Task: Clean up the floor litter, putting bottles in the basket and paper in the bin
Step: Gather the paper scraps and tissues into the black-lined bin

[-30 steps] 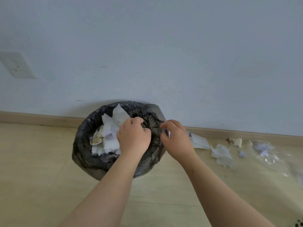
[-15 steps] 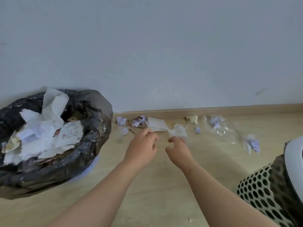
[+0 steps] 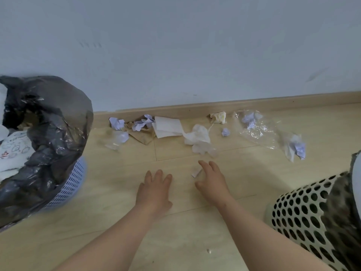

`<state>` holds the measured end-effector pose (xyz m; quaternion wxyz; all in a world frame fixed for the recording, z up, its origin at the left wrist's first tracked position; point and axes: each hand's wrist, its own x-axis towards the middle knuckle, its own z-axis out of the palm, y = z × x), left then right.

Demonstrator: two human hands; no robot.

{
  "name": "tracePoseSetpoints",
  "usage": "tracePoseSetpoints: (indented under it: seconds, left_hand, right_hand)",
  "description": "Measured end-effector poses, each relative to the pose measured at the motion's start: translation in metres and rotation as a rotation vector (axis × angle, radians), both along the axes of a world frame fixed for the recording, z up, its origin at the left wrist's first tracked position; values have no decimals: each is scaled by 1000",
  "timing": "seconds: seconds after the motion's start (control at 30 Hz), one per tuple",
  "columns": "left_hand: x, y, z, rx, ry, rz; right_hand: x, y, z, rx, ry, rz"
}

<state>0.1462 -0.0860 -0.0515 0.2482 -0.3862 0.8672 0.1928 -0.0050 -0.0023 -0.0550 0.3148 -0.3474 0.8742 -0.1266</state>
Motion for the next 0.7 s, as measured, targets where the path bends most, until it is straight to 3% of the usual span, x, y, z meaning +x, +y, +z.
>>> tracePoseSetpoints:
  seconds: [0.1,0.33,0.5,0.6,0.7]
  left_hand:
    - [-2,-1,-1,-7,34,36]
    - [1,-4,-1,37,113,97]
    - [1,-18,-3,68,144,104]
    - [3,-19,-4,74,157,95]
    - [7,-20,-5,91,142,49]
  right_hand:
    - [9,-5,-9,58,139,95]
    - [17,-1,-17,-19,38,-154]
    - [-15,-28,16,-241,200,-358]
    - [-32,-64,34,-270,262,-195]
    - [-37,-83,22,-74,268,125]
